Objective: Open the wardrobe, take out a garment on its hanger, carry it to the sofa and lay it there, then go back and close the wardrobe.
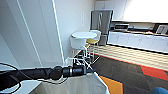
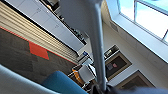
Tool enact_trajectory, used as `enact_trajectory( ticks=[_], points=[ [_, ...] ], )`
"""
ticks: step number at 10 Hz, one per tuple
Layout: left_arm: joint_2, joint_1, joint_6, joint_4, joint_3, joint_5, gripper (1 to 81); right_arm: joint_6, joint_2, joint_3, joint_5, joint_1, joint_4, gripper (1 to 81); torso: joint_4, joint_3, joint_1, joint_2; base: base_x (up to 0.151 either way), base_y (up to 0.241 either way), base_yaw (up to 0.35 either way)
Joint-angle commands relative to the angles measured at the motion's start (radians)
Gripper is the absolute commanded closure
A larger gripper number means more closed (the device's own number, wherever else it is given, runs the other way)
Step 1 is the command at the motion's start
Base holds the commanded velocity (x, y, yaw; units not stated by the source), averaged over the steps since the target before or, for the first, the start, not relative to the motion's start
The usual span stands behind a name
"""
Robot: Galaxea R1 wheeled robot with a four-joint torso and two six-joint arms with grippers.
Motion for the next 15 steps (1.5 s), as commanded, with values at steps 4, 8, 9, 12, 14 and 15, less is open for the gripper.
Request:
enact_trajectory(
  ticks=[4,8,9,12,14,15],
  points=[
    [-0.022,-0.158,0.019,0.035,0.048,-0.031,81.1,-0.006,0.007,0.002,-0.042,0.022,0.003,1.0,0.000,0.000,0.000,0.000,0.000,0.000,-0.246],
    [-0.031,-0.150,0.024,0.036,0.051,-0.031,81.1,-0.006,0.010,0.002,-0.043,0.024,0.003,1.0,0.000,0.000,0.000,0.000,0.000,0.000,-0.246],
    [-0.030,-0.150,0.025,0.036,0.051,-0.030,81.1,-0.006,0.011,0.002,-0.043,0.024,0.003,1.0,0.000,0.000,0.000,0.000,0.000,0.000,-0.245],
    [-0.022,-0.139,0.025,0.044,0.051,-0.027,81.1,-0.006,0.013,0.002,-0.043,0.024,0.003,1.0,0.000,0.000,0.000,0.000,0.000,0.000,-0.246],
    [-0.020,-0.139,0.024,0.048,0.055,-0.031,81.1,-0.006,0.013,0.002,-0.042,0.021,0.003,1.0,0.000,0.000,0.000,0.000,0.000,0.000,-0.247],
    [-0.016,-0.136,0.024,0.048,0.055,-0.031,81.1,-0.006,0.013,0.002,-0.042,0.018,0.003,1.0,0.000,0.000,0.000,0.000,0.000,0.000,-0.248]
  ],
)
